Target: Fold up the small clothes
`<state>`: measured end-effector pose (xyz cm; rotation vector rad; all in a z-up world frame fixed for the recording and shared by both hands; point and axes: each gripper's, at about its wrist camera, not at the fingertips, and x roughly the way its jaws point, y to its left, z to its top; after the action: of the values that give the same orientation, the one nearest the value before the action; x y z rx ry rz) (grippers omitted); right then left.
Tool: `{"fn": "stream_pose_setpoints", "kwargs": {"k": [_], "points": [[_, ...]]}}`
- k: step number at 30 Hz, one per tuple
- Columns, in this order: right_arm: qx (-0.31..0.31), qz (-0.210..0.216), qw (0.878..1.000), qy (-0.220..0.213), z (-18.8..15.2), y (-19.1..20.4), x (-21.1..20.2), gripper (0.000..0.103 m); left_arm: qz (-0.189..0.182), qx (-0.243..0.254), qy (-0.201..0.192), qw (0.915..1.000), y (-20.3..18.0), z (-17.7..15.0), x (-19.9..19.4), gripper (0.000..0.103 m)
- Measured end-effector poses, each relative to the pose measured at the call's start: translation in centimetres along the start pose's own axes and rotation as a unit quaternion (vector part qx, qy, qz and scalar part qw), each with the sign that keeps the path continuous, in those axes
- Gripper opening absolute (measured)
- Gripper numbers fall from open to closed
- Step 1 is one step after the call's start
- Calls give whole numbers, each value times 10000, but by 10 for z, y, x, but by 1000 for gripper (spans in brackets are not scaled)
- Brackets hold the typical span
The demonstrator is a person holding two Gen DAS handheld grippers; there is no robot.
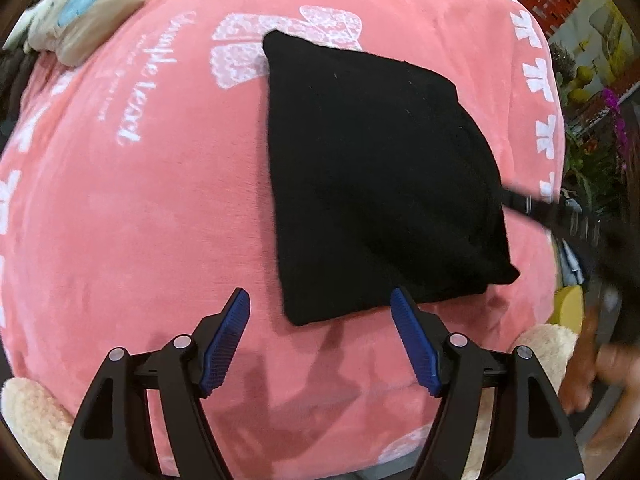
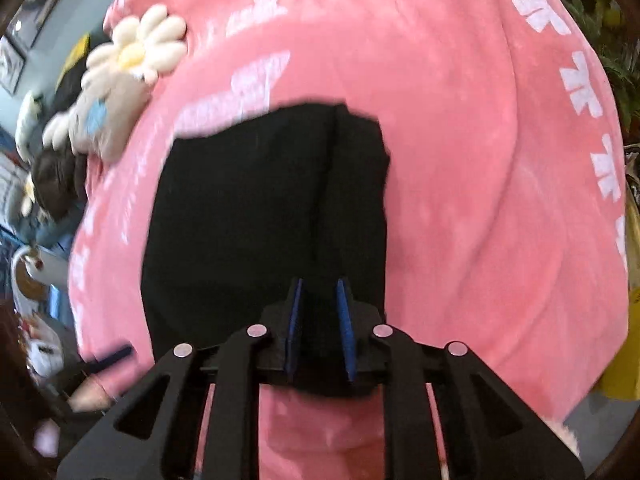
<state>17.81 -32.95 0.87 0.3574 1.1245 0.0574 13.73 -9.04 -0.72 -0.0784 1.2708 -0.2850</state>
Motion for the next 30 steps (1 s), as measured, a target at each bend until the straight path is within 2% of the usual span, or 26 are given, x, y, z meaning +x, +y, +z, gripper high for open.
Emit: {"fn": "stream_pose_setpoints", "kwargs": {"k": [2, 3, 5, 6, 7, 8, 11, 12, 13, 14, 17, 18, 19, 20, 21, 25, 30], "points": [[-57, -107, 9999, -1, 26, -1, 16, 26, -126, -80, 50, 9999, 0, 2, 7, 70], [-64, -135, 9999, 39, 33, -3, 24, 32, -111, -119, 147, 9998, 0, 4, 13, 70], [-74, -85, 9998, 167, 48, -2, 43, 36, -58, -163, 274, 9995, 0, 4, 21, 70], [-199, -97, 9995, 225, 55, 3, 53, 33, -51, -166, 297, 9994, -1, 5, 22, 70], [-392, -130, 9988, 254, 59, 8, 58, 25, -40, -155, 298, 9994, -1, 4, 23, 70], [-577, -194, 9979, 206, 63, 13, 61, 4, -18, -126, 303, 9995, -2, 4, 24, 70], [-565, -521, 9969, -189, 75, 7, 58, 4, -16, -26, 330, 9995, -3, 5, 25, 70], [-516, -808, 9954, -72, 78, -4, 69, 4, -66, -22, 323, 9995, -3, 5, 26, 70], [-372, -768, 9963, 80, 77, -15, 74, 4, -105, -27, 318, 9994, -4, 6, 26, 70], [-22, -438, 9990, 92, 77, -28, 68, 4, -132, -33, 312, 9994, -5, 8, 27, 70], [353, -2, 9992, -162, 61, -41, 29, 14, -146, -65, 248, 9996, -2, 18, 25, 70], [358, 24, 9991, -215, 50, -42, 18, 31, -146, -88, 204, 9996, -1, 21, 23, 71], [362, 27, 9991, -216, 41, -42, 11, 42, -150, -102, 168, 9997, 1, 24, 23, 71], [366, 15, 9991, -195, 25, -42, 2, 60, -151, -116, 134, 9997, 1, 27, 22, 71], [352, 10, 9992, -178, 14, -41, -1, 65, -147, -130, 102, 9998, 1, 30, 22, 71], [195, -83, 9997, 133, -31, -28, 1, 65, -46, -103, 98, 9999, -1, 41, 27, 71], [357, -24, 9985, 406, -58, -27, 16, 65, 41, -40, 87, 9999, 2, 48, 28, 72]]}}
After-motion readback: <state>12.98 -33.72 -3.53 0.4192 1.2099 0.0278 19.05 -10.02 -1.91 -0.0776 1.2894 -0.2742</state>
